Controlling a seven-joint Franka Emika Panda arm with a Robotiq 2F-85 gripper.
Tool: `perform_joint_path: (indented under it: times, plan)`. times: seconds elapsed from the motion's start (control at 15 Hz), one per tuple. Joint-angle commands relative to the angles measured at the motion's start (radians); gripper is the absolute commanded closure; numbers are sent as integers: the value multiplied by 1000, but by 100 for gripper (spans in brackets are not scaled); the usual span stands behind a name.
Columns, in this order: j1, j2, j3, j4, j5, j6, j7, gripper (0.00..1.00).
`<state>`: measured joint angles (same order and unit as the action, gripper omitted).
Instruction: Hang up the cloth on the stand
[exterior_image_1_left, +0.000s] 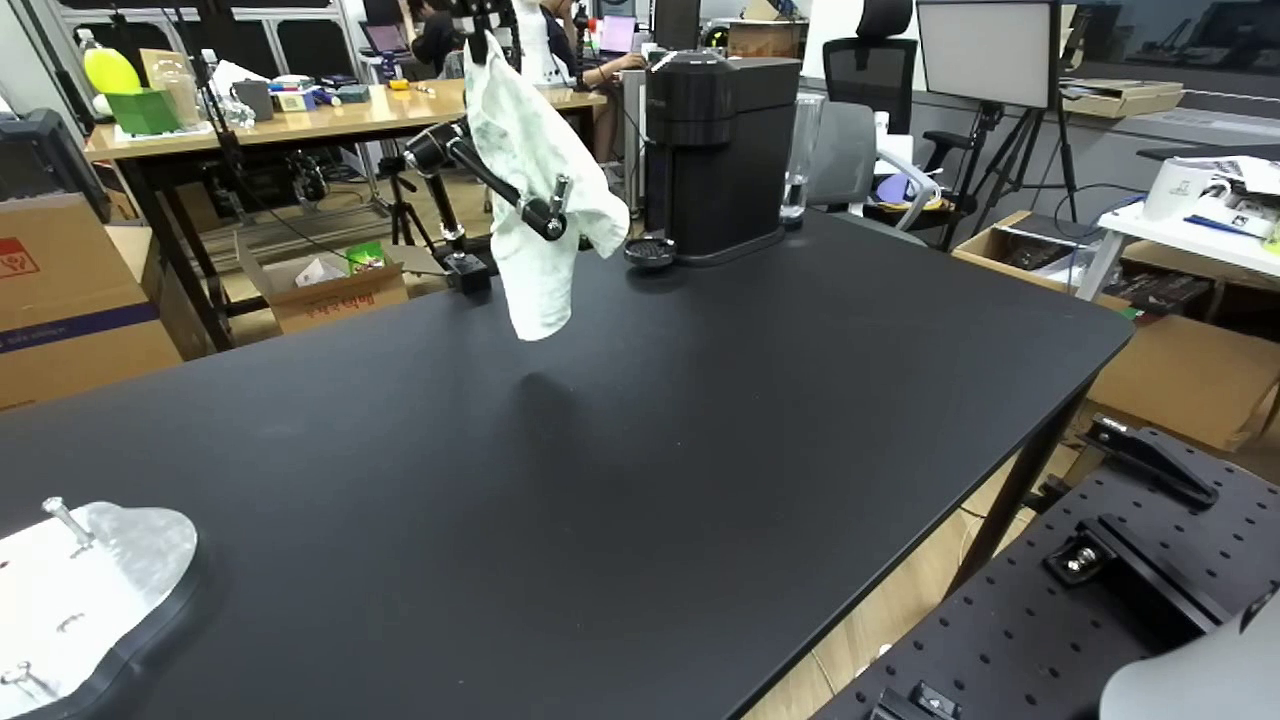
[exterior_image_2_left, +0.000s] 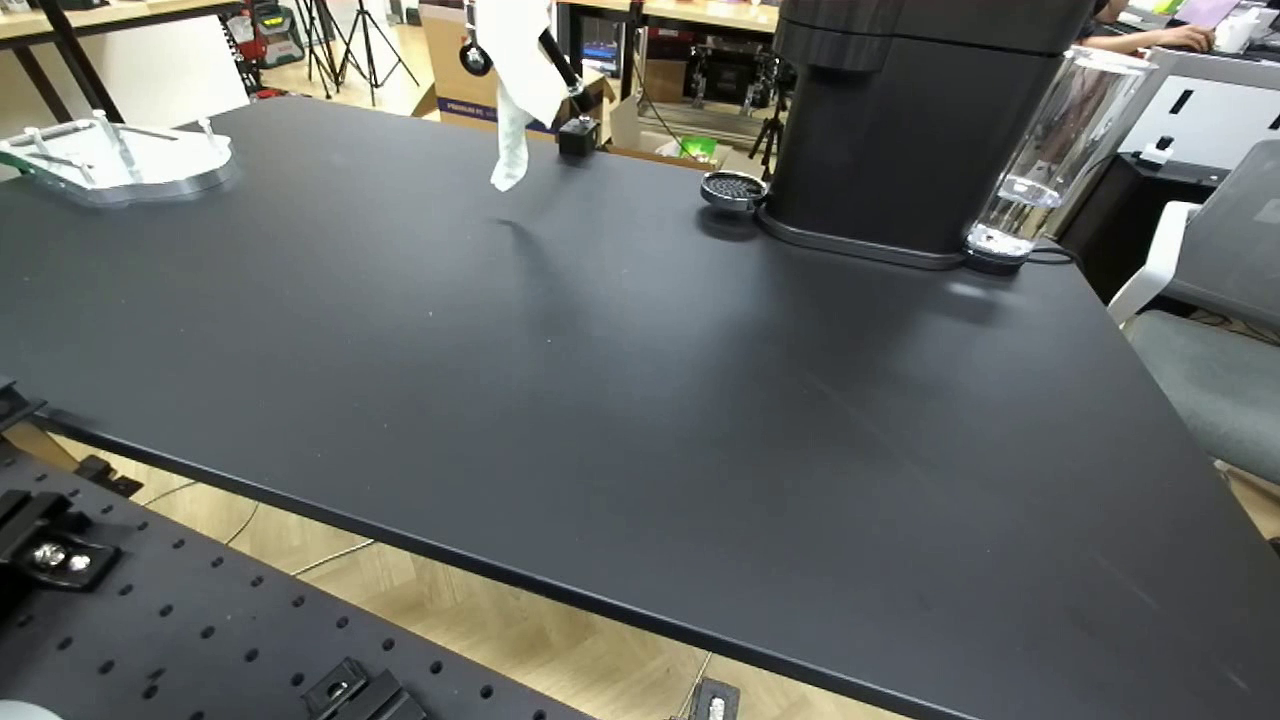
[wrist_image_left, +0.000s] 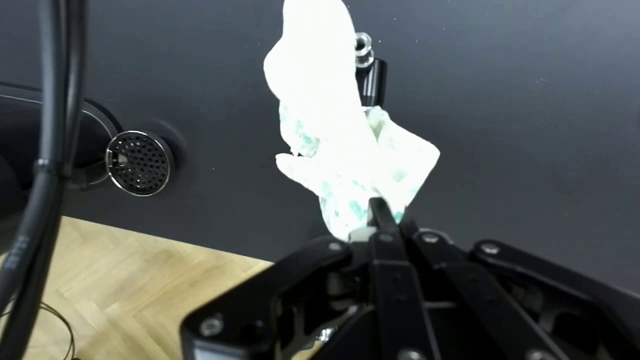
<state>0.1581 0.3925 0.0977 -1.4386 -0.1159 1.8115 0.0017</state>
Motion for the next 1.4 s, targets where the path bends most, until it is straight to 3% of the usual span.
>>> perform_joint_path:
  times: [0.0,0.6,1.33]
  plan:
    - [27,118,10,126,22,-59,26,99]
    - [62,261,21,141,63,-61,9,99]
    - [70,302,23,174,65,-109,1,99]
